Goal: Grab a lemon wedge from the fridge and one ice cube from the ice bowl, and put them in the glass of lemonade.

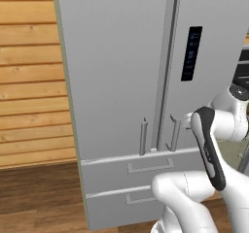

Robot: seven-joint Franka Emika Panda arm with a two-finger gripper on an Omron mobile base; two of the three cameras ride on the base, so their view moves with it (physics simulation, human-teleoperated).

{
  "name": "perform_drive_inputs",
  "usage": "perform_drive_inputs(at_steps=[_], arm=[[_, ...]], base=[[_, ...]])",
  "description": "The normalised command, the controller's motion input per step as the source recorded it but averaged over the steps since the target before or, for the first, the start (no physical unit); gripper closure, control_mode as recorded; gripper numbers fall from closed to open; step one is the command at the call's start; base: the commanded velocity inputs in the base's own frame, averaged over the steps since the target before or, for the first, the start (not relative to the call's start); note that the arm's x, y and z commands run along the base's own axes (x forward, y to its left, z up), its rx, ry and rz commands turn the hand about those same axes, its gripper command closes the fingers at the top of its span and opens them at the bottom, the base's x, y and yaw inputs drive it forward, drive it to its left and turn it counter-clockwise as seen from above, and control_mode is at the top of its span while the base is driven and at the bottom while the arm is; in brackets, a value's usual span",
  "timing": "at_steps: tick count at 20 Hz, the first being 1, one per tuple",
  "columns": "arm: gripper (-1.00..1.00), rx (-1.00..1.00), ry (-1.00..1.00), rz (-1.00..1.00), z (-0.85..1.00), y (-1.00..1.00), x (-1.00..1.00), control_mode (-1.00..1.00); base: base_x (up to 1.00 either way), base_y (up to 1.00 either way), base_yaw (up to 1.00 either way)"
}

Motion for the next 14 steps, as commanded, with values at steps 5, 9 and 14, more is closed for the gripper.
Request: perform_drive_inputs(at_steps=[5,9,14], arm=[[-1.0,0.0,-0.14,0.0,-0.32,0.0,0.42,-1.0],[-1.0,0.0,-0.14,0.01,-0.26,0.0,0.44,-1.0],[-1.0,0.0,0.0,0.02,-0.13,-0.01,0.52,-1.0]], base=[[0.0,0.0,0.0],[0.0,0.0,0.0],[0.0,0.0,0.0]])
